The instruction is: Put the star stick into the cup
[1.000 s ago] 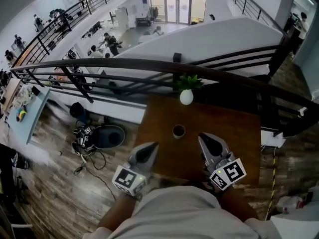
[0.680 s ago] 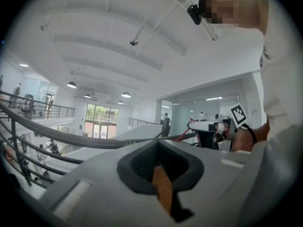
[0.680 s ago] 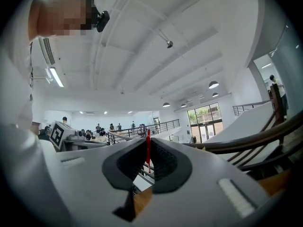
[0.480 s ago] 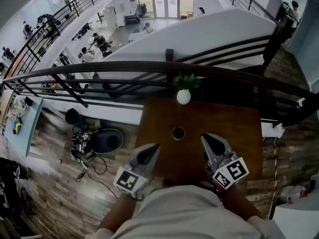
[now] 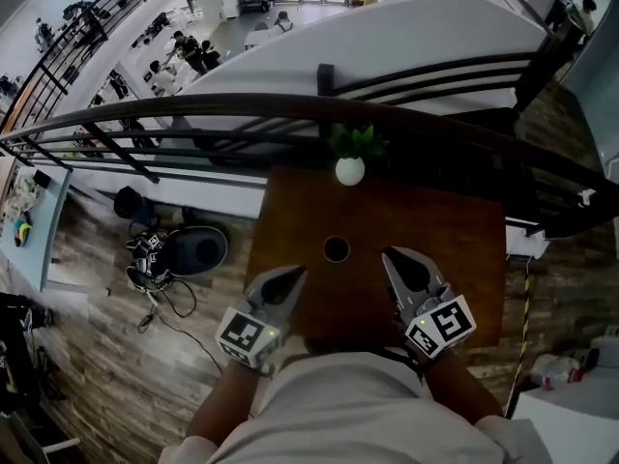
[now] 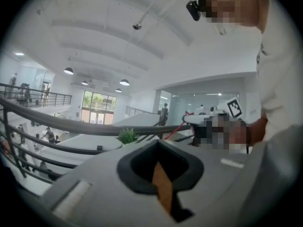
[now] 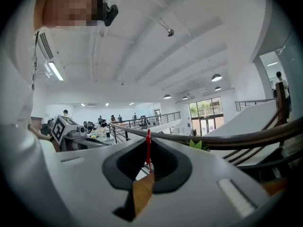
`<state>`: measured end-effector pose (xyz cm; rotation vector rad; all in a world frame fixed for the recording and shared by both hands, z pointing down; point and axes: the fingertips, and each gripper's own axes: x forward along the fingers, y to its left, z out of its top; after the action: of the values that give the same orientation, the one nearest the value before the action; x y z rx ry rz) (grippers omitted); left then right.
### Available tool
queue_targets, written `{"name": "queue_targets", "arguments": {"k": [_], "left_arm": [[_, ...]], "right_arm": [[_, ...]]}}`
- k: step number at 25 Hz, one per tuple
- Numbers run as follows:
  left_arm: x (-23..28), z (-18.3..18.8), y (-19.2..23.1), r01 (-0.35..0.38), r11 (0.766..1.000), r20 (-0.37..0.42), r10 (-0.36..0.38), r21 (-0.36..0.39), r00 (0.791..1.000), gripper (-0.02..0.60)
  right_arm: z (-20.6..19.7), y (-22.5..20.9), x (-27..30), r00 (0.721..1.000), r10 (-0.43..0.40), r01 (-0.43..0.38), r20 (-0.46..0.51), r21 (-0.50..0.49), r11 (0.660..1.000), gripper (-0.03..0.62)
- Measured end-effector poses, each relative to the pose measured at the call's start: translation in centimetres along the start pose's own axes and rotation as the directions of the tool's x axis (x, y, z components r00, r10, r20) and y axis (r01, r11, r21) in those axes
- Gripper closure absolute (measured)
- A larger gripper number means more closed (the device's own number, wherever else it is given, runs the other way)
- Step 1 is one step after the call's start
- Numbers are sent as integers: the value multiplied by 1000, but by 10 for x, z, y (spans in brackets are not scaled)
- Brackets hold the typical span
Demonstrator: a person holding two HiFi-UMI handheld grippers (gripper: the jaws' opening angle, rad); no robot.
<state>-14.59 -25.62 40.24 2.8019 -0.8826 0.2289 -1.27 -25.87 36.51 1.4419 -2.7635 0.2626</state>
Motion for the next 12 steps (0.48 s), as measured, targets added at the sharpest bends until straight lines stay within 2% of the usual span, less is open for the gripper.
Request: {"name": "queue_targets", "arguments": {"k": [12], "left_arm": [[58,-63,39,-39,995,-104,29,-91,994,580]], "right_arm": [[-63,-55,35,993,35,-27,-112,69,997,569]]}}
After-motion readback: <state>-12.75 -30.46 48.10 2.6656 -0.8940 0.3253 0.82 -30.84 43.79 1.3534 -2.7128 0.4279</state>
